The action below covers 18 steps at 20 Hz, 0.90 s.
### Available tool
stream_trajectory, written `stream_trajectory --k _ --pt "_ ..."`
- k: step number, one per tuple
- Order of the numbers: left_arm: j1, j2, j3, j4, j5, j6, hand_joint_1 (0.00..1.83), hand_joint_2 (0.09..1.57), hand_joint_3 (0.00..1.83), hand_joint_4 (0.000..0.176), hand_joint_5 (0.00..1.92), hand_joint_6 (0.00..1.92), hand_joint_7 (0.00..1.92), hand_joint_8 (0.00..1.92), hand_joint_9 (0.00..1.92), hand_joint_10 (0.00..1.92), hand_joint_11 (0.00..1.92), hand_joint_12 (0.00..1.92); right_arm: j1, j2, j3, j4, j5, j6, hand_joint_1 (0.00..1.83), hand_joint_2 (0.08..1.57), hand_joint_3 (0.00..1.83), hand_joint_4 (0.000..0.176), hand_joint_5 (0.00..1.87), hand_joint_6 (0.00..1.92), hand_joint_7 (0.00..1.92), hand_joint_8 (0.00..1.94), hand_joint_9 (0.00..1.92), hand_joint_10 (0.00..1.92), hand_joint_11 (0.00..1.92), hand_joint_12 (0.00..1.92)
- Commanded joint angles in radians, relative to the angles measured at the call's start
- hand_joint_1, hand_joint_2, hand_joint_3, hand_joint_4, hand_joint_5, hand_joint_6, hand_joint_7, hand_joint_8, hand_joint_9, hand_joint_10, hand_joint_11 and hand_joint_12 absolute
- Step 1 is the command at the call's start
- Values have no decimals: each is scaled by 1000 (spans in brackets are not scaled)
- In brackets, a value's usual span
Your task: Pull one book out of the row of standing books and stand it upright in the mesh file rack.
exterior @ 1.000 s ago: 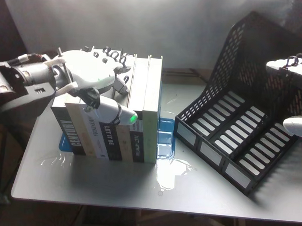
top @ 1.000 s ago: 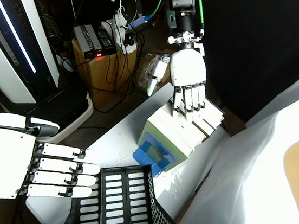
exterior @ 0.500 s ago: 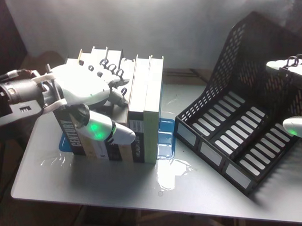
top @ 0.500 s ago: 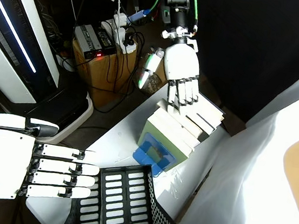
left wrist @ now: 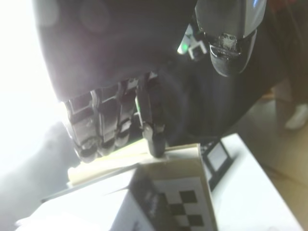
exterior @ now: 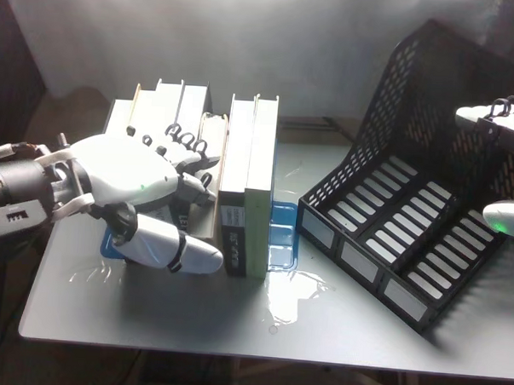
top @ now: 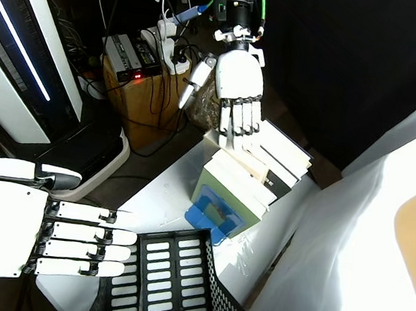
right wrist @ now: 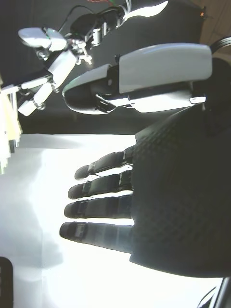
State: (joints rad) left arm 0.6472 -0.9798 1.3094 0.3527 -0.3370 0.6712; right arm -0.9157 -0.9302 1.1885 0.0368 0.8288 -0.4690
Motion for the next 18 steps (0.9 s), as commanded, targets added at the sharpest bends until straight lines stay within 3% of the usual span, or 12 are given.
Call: stream_trajectory --k 1,5,18 --pt "8 1 -12 18 -11 -5 0 1032 0 0 597 0 0 0 0 0 0 0 4 6 2 22 116 7 507 1275 1 0 0 0 0 0 0 0 0 0" --pt "20 11 -39 101 -36 -90 0 1039 0 0 597 1 18 7 0 0 0 0 4 6 0 26 117 7 492 1282 3 0 0 0 0 0 0 0 0 0" --pt "100 70 -106 89 -128 -159 0 1048 0 0 588 2 25 5 0 0 0 0 0 6 -1 30 117 7 459 1281 2 0 0 0 0 0 0 0 0 0"
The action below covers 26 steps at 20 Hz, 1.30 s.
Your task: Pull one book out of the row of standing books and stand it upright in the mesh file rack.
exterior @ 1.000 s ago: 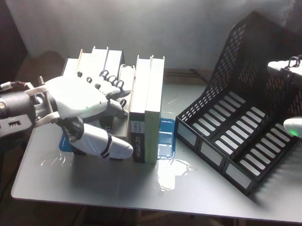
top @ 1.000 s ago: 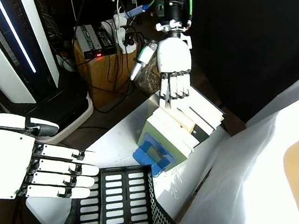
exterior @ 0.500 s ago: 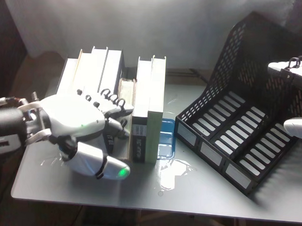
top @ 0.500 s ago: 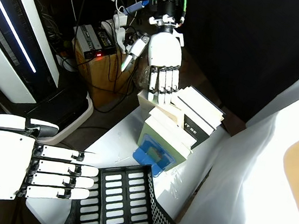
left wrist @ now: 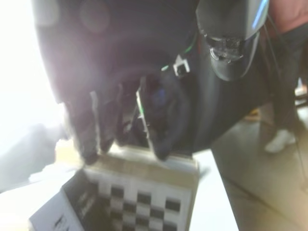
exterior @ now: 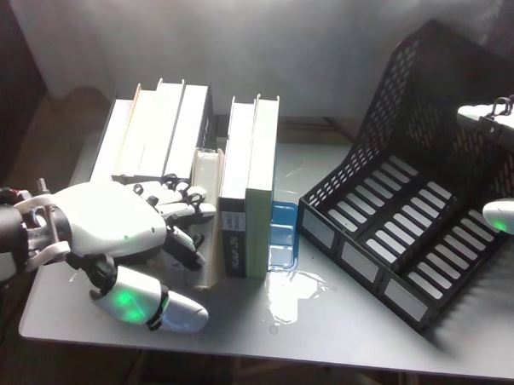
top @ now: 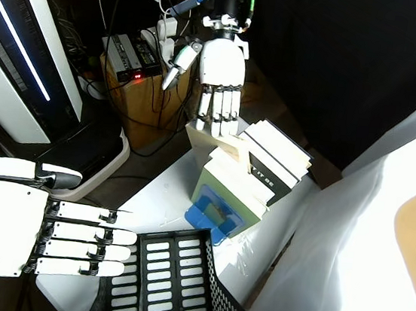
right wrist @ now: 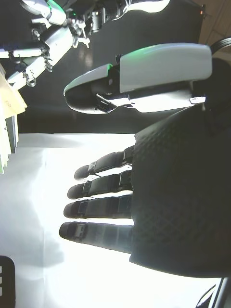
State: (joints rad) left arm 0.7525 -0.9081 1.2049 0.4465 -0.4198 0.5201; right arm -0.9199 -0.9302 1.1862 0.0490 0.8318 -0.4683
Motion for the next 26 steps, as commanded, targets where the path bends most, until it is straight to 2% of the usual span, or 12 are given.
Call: stream_trajectory --k 1,3,10,12,18,21,24,25,26 --pt "6 5 -8 -19 -56 -8 0 1041 0 0 576 0 18 1 0 0 0 0 5 6 1 18 114 7 464 1276 0 0 0 0 0 0 0 0 0 0" --pt "25 14 -16 -41 -76 -6 0 1045 0 0 588 6 21 2 0 0 0 0 5 6 1 19 114 7 473 1276 0 0 0 0 0 0 0 0 0 0" --pt "56 14 -31 -41 -108 -37 0 1064 7 0 606 10 44 5 0 0 0 0 2 6 1 23 114 7 496 1281 1 0 2 1 0 0 0 0 0 0" --pt "56 19 -34 -53 -142 -42 0 1062 5 0 530 0 11 4 0 0 0 0 2 6 1 24 114 7 486 1278 0 0 0 0 0 0 0 0 0 0" --pt "51 68 -66 -117 -271 -33 0 1135 32 0 462 0 23 8 0 0 0 0 2 6 1 24 118 7 520 1273 0 0 0 0 0 0 0 0 0 0" --pt "51 89 -78 -174 -345 -4 0 1194 22 0 413 4 21 3 0 0 0 0 2 6 -1 22 122 7 536 1269 0 0 0 0 0 0 0 0 0 0" --pt "55 109 -95 -257 -426 41 0 1217 19 0 284 0 0 0 0 0 0 0 2 8 -10 6 128 7 576 1257 0 0 10 4 0 0 0 0 0 0" --pt "62 114 -98 -292 -461 56 0 1234 25 5 192 0 0 0 0 0 0 0 2 13 -15 -5 129 7 601 1252 0 0 7 2 0 0 0 0 0 0" --pt "70 117 -98 -332 -499 75 0 1261 33 20 105 0 0 0 0 0 0 0 6 18 -22 -20 130 7 646 1244 0 0 23 8 0 0 0 0 0 0"
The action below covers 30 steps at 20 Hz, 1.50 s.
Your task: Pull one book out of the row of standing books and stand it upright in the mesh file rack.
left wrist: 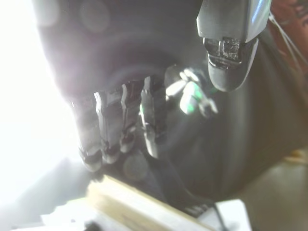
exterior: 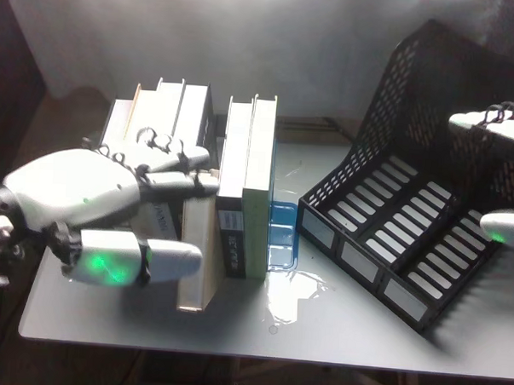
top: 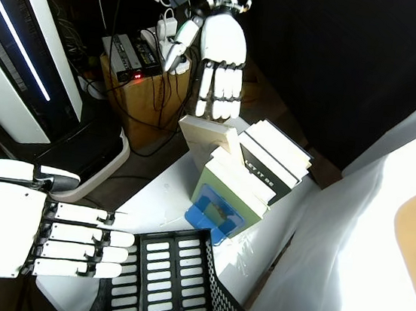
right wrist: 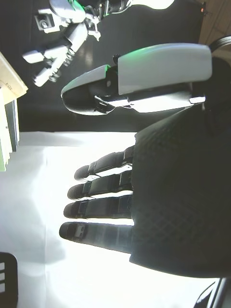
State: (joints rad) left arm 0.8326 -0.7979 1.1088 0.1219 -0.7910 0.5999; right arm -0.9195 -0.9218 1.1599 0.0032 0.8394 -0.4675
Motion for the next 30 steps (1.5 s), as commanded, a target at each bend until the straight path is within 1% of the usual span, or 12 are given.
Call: stream_trajectory --k 1,2,4,7,8,10,14,19,27,28,29,30 --pt "-3 9 2 -70 -177 19 0 1278 35 26 42 0 0 0 0 0 0 0 12 14 -3 -1 123 9 650 1231 0 0 33 12 0 0 0 0 0 0" --pt "4 9 10 -110 -214 27 0 1286 34 53 8 0 0 0 0 0 0 0 19 17 -8 -28 122 13 679 1210 0 0 26 8 0 0 0 0 0 0" --pt "12 1 29 -183 -276 38 0 1273 24 58 0 0 0 0 0 0 0 0 45 17 -14 -84 116 28 685 1198 0 0 0 0 0 0 0 0 0 0" --pt "13 -22 76 -262 -324 16 0 1304 34 22 0 0 0 0 0 0 0 0 106 13 -19 -192 71 53 693 1182 0 43 0 0 0 0 0 0 0 0" --pt "13 -28 89 -274 -335 4 0 1325 41 13 0 0 0 0 0 0 0 0 123 9 -18 -220 57 62 642 1185 0 21 0 0 0 0 0 0 0 0" --pt "12 -34 109 -311 -347 -4 0 1334 40 0 0 0 0 0 0 0 0 0 174 -14 -4 -315 15 104 628 1178 0 24 0 0 0 0 0 0 0 0" --pt "13 -67 179 -386 -347 -61 0 1344 37 0 0 0 0 0 0 0 0 0 289 -98 48 -552 -92 228 610 1155 0 1 0 0 0 0 0 0 0 0" --pt "13 -98 231 -421 -332 -98 77 1340 15 0 0 0 11 4 0 0 0 0 398 -222 129 -843 -201 378 589 1130 0 0 0 0 0 0 0 0 0 0" --pt "13 -99 246 -430 -342 -104 0 1339 5 0 12 4 0 0 0 0 0 0 497 -399 238 -1144 -253 527 661 1060 0 0 0 0 0 0 0 0 0 0" --pt "13 -100 246 -430 -343 -105 0 1336 3 0 11 4 0 0 0 0 0 0 502 -409 245 -1154 -256 529 742 1114 0 0 0 432 104 148 41 318 0 715" --pt "13 -101 247 -430 -342 -105 0 1334 2 0 8 2 0 0 0 0 0 0 507 -419 251 -1158 -256 529 802 1110 0 0 0 844 170 365 7 869 0 1403" --pt "13 -101 248 -430 -343 -106 0 1332 1 9 2 0 0 0 0 0 0 0 514 -426 256 -1163 -256 529 894 1076 0 0 0 1024 68 792 1 1170 0 1698"
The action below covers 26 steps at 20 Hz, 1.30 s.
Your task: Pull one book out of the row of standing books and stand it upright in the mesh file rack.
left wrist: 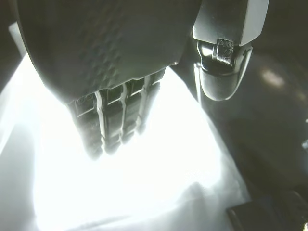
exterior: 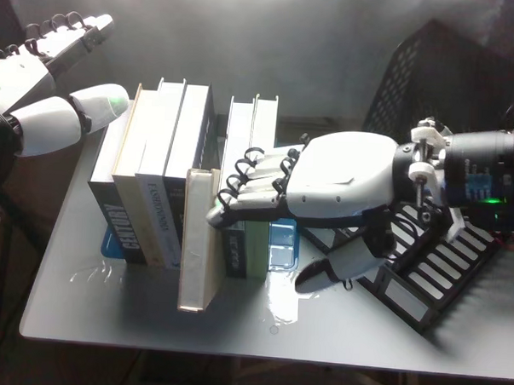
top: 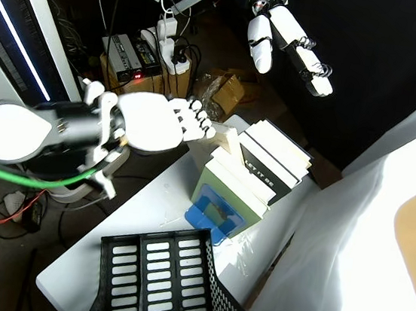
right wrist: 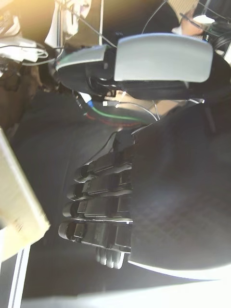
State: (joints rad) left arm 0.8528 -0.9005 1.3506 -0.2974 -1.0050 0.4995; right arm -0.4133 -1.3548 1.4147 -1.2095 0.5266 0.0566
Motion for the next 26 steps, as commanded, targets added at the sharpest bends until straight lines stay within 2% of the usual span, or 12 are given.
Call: stream_trajectory --k 1,3,5,6,11,13,16,17,21,24,25,26 --pt "-7 1 6 -10 -129 -6 0 1327 0 14 0 0 0 0 0 0 0 0 21 -1 7 35 55 5 919 1070 0 0 0 1086 13 897 0 1207 0 1782" --pt "-7 1 7 -8 -129 -6 0 1320 0 25 0 0 0 0 0 0 0 0 29 -15 15 17 51 5 822 1069 0 0 0 101 0 113 0 389 0 1184" --pt "-7 2 9 -7 -129 -8 0 1323 0 20 0 0 0 0 0 0 0 0 38 -38 25 -11 44 4 771 1052 0 0 0 3 0 4 0 32 0 154" --pt "-7 2 10 -7 -129 -9 0 1326 0 16 0 0 0 0 0 0 0 0 41 -48 29 -23 40 4 769 1038 0 0 0 0 0 0 0 6 0 30" --pt "-7 2 15 -5 -124 -12 0 1319 0 49 0 0 0 0 0 0 0 0 52 -100 43 -128 -5 5 749 1044 0 9 0 0 0 0 0 0 0 0" --pt "-8 1 17 -5 -126 -13 0 1330 1 33 0 0 0 0 0 0 0 0 56 -125 56 -167 -12 5 748 1030 0 3 0 0 0 0 0 0 0 0" --pt "-10 -9 25 -2 -127 -17 0 1339 5 7 6 2 0 0 0 0 0 0 66 -164 89 -226 -19 6 796 1018 0 29 0 0 0 0 0 0 0 0" --pt "-10 -14 30 0 -126 -22 0 1335 3 11 5 2 0 0 0 0 0 0 68 -178 96 -257 -29 11 756 1017 0 40 0 0 0 0 0 0 0 0" --pt "-10 -23 36 4 -128 -30 0 1333 2 16 2 1 0 0 0 0 0 0 79 -228 123 -362 -74 23 781 997 0 28 0 0 0 0 0 0 0 0" --pt "-10 -25 37 4 -133 -32 0 1333 2 27 15 7 0 0 0 0 0 0 85 -261 146 -410 -94 30 781 980 0 52 0 0 0 0 0 0 0 0" --pt "-10 -25 37 4 -134 -33 1 1339 4 33 13 5 0 0 0 0 0 0 87 -269 150 -425 -100 32 870 912 0 41 13 5 41 15 14 6 49 27" --pt "-11 -27 38 3 -136 -35 7 1349 9 23 13 5 0 0 0 0 0 0 88 -282 157 -442 -110 32 852 913 0 36 21 1 64 7 39 5 9 335"
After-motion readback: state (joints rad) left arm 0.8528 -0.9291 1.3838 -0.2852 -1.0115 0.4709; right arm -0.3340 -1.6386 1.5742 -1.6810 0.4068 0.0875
